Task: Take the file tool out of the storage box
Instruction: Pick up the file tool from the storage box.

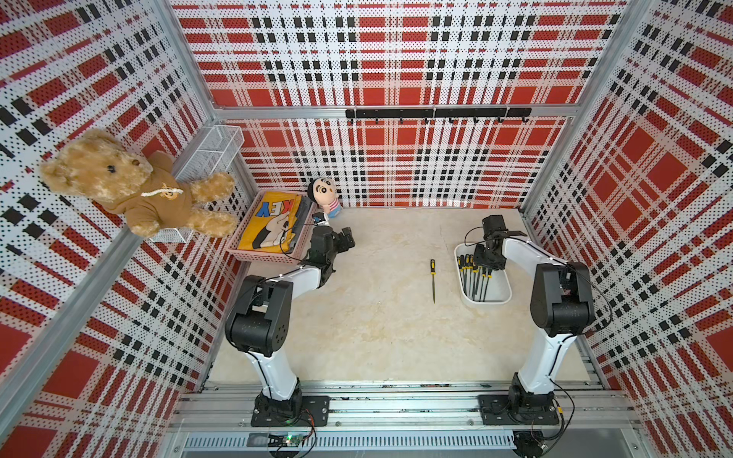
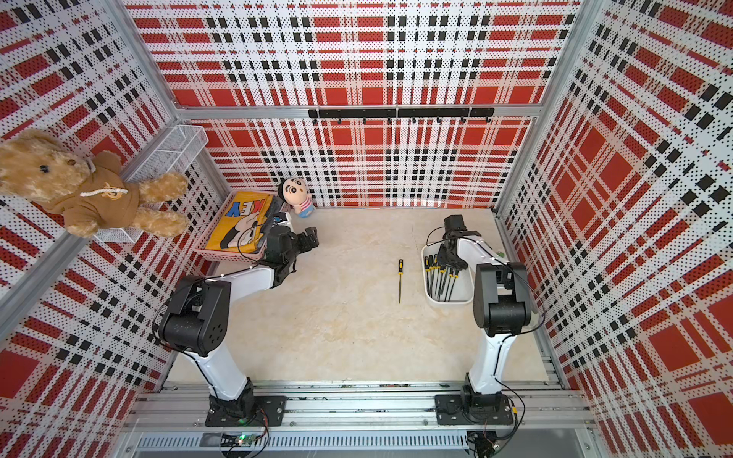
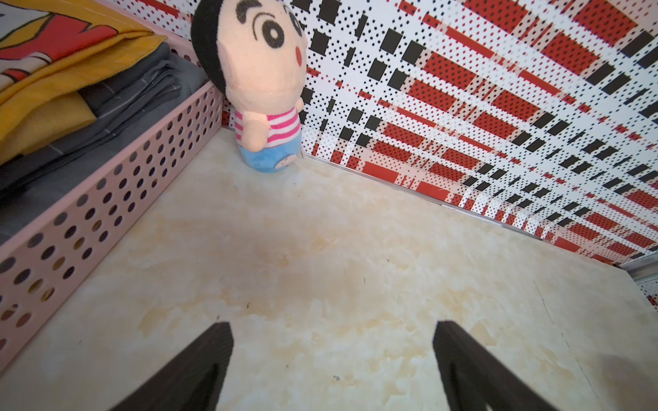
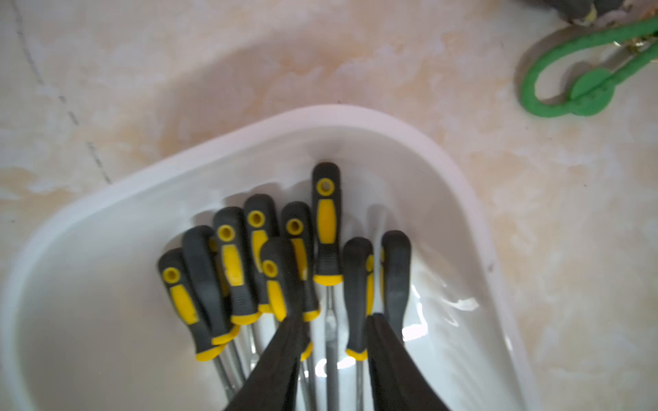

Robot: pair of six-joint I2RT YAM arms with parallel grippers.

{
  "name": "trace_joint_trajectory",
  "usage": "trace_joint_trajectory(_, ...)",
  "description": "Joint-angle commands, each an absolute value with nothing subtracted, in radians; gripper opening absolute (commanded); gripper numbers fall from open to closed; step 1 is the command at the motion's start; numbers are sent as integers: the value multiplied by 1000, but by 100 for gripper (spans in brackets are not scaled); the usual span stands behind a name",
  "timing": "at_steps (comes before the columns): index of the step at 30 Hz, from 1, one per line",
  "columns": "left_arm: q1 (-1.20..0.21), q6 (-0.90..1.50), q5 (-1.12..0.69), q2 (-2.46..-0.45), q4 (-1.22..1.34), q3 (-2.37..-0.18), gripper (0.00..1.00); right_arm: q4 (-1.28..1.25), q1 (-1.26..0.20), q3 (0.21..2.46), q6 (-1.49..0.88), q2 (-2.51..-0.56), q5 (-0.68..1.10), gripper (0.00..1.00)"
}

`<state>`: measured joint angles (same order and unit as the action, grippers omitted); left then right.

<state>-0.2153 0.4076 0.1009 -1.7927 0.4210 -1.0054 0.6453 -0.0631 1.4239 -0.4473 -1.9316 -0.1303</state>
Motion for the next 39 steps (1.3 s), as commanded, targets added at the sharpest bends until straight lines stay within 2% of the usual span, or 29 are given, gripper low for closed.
trace_joint_trajectory(1, -221, 404, 97, -1803, 419, -1019, 95, 646, -88, 1463, -450, -1937, -108, 43)
trace_joint_trajectory(7, -219, 401, 100, -1800, 416, -1015, 95, 669, -107, 1504, -453, -2004, -136, 46)
trace_joint_trajectory(13, -214, 399, 102, -1795, 415, -1006, 95, 678, -107, 1506, -455, -2024, -175, 44)
trace_joint_trajectory(19, -210, 401, 99, -1795, 414, -1005, 95, 675, -107, 1503, -451, -2046, -170, 37)
trace_joint_trajectory(28, -210, 401, 102, -1792, 414, -1002, 95, 670, -107, 1484, -452, -2064, -174, 36)
trace_joint_trajectory(34, -209, 401, 98, -1794, 414, -1007, 95, 670, -107, 1483, -448, -2059, -183, 20)
trace_joint_trajectory(39, -210, 402, 97, -1796, 413, -1018, 95, 687, -111, 1500, -447, -2005, -182, 17)
